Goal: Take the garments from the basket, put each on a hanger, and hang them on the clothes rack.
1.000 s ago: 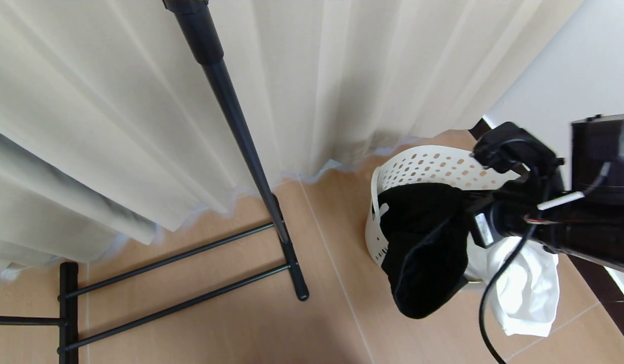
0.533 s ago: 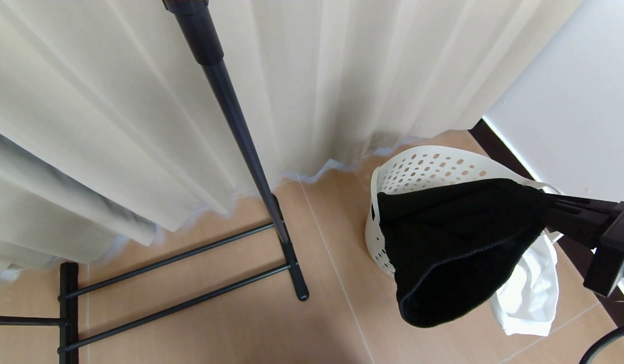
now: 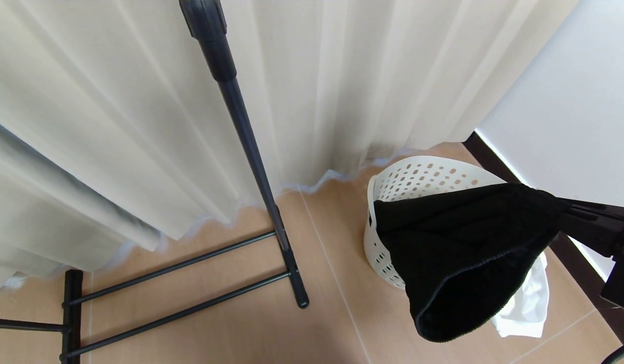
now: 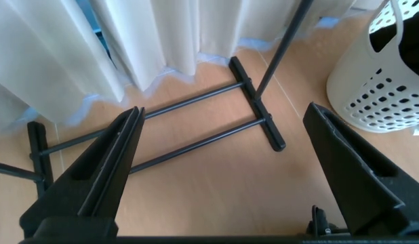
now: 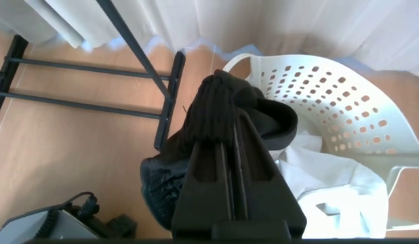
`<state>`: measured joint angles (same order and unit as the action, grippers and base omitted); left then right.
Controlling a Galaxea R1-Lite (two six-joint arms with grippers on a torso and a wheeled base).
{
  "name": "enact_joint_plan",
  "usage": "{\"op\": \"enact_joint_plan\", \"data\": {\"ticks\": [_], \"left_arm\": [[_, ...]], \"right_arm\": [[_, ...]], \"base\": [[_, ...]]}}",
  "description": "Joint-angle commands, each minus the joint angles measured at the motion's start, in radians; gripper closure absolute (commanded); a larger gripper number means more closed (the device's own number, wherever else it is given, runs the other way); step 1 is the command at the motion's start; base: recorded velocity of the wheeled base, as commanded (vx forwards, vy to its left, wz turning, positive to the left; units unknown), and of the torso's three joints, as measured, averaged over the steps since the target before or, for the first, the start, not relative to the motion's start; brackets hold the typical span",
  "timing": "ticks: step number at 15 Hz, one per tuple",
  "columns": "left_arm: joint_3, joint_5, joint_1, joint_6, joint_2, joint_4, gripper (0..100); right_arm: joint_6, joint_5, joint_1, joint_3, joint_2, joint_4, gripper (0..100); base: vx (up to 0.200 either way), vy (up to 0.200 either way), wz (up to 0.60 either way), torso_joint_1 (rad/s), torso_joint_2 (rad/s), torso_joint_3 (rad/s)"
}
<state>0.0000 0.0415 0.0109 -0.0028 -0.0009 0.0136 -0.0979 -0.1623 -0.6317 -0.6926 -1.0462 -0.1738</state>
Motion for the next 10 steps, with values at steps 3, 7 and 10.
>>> {"op": "enact_joint_plan", "data": {"ticks": [3, 7, 10], "left_arm": [[0.0, 0.0, 0.0, 0.0, 0.001, 0.0, 0], [0.0, 0.0, 0.0, 0.0, 0.001, 0.0, 0], [0.0, 0.0, 0.0, 0.0, 0.001, 0.0, 0]], "right_arm": [[-0.002, 0.001, 0.001, 0.008, 0.0, -0.001, 100], [-0.002, 0.001, 0.004, 0.01, -0.002, -0.001, 100], [-0.002, 0.001, 0.004, 0.015, 0.0, -0.001, 100]], "base": [[0.0, 0.0, 0.0, -0.001, 0.01, 0.199], [0.0, 0.0, 0.0, 0.001, -0.01, 0.188], [0.0, 0.0, 0.0, 0.009, -0.3, -0.082]]}}
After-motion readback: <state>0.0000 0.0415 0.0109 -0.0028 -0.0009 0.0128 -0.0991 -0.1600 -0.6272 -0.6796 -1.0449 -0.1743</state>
